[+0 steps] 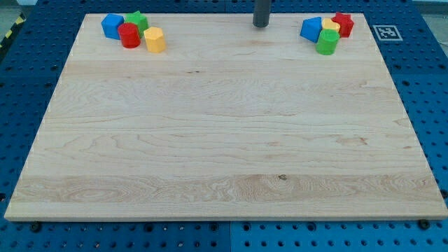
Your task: Push the red star to the bottom right
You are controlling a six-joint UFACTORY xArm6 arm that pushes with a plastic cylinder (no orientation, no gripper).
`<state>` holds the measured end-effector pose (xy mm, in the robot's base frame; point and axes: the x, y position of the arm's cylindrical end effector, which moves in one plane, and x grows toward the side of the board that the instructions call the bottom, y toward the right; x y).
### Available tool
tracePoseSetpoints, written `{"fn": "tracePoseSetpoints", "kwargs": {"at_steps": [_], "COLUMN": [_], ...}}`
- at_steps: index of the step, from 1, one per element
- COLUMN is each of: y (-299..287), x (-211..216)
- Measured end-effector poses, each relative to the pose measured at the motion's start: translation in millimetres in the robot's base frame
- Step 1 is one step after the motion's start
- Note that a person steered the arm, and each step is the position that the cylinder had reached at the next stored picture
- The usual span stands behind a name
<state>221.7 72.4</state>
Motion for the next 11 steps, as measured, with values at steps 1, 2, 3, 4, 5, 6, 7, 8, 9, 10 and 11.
{"fn": "tracePoseSetpoints", "kwargs": {"at_steps": [1, 2, 3, 4, 5, 6, 7, 8, 9, 10, 11], "y": [20.2, 31.7, 32.0, 53.9, 89.7, 121.7, 122.3, 147.2, 173.4, 179.2, 179.2], "x": [-23.7, -28.2, -28.2, -28.8, -29.5, -29.5, -29.3, -14.4, 5.6, 16.8, 21.6]}}
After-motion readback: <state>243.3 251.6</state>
